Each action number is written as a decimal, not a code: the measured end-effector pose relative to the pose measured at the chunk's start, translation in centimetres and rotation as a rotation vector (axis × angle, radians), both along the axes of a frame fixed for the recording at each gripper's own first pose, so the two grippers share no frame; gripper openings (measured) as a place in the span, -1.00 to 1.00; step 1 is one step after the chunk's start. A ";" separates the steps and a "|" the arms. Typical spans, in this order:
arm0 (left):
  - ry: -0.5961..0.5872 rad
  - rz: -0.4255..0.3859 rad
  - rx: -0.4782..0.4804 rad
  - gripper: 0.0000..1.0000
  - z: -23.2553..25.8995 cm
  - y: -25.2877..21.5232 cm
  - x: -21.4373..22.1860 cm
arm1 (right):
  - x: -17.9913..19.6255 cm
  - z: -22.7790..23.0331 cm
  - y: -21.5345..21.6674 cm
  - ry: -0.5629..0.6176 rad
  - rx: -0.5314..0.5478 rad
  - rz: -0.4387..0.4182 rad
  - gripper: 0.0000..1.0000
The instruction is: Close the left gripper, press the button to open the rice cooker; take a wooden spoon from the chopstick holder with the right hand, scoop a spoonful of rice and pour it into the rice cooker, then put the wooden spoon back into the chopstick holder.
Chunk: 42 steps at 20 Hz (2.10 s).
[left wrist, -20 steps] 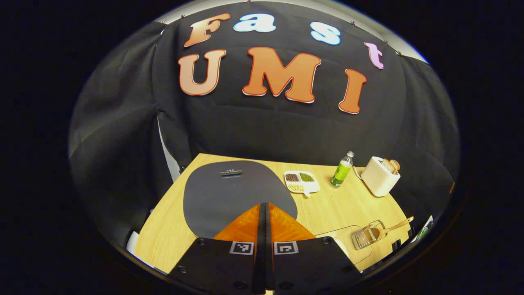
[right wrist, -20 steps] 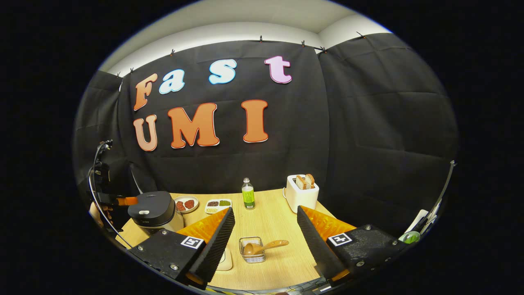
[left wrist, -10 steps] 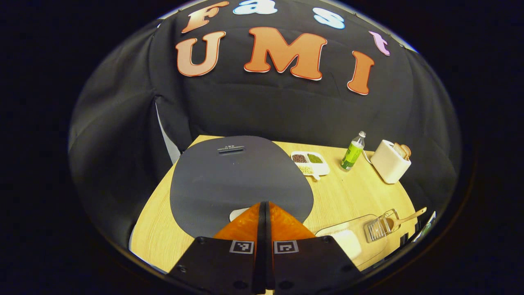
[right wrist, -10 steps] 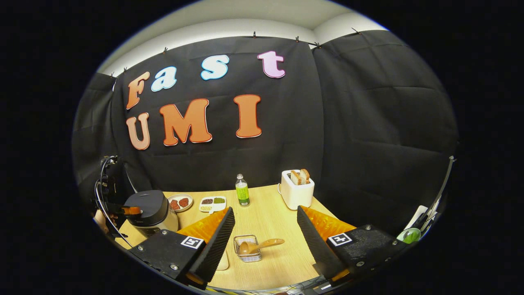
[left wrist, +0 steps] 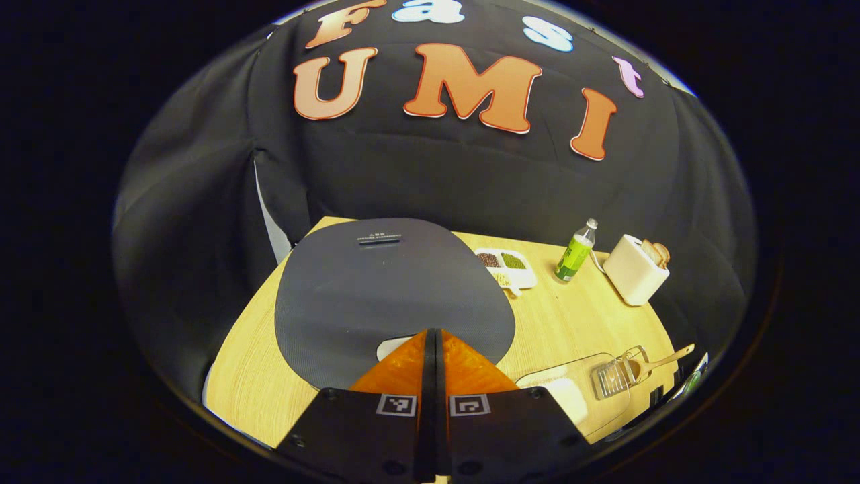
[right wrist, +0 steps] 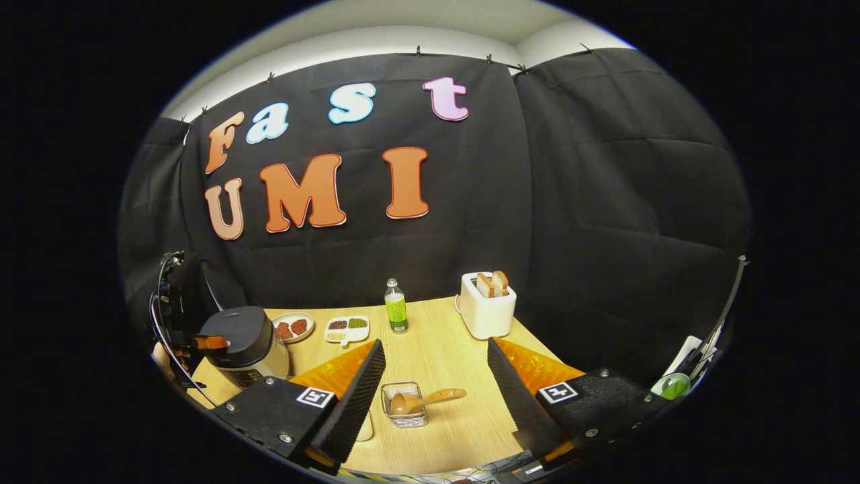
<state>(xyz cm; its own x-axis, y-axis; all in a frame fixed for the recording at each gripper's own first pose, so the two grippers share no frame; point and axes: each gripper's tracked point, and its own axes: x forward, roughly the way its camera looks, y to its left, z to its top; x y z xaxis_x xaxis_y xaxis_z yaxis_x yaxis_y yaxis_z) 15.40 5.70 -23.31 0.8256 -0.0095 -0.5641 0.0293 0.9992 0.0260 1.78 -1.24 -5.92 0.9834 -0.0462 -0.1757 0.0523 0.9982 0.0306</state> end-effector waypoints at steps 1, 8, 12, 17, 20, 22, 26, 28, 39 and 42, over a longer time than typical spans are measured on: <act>0.017 0.007 0.016 -0.91 0.4 0.0 -0.7 | -0.1 0.2 0.0 -0.005 0.002 0.001 0.90; -0.284 0.006 0.085 -0.98 14.3 -1.3 -0.4 | -0.6 0.1 -0.6 -0.020 0.012 0.002 0.89; -0.386 0.042 0.066 -0.92 18.4 -0.8 -2.3 | -0.6 -0.4 -1.6 -0.025 0.025 -0.003 0.89; -0.470 0.081 0.104 -0.91 20.8 0.1 -4.9 | 0.1 -1.9 -2.7 -0.030 0.125 -0.009 0.89; -0.518 0.128 0.083 -0.90 22.2 0.7 -6.9 | 1.2 -4.1 -2.7 -0.021 0.192 0.003 0.89; -0.568 0.164 0.062 -0.81 23.7 1.5 -8.2 | 2.1 -5.8 -2.8 -0.018 0.204 0.018 0.90; -0.621 0.254 0.064 -0.41 24.4 3.7 -10.8 | 4.0 -10.4 -2.5 0.033 0.239 0.029 0.89; -0.613 0.277 0.079 -0.18 24.2 4.5 -12.0 | 5.0 -12.5 -2.1 0.067 0.255 0.028 0.89; -0.577 0.356 0.185 0.96 23.7 7.0 -16.2 | 7.5 -20.0 -0.5 0.232 0.349 0.023 0.66; -0.559 0.370 0.204 0.94 23.3 7.2 -16.5 | 7.7 -19.4 0.1 0.245 0.364 0.045 0.21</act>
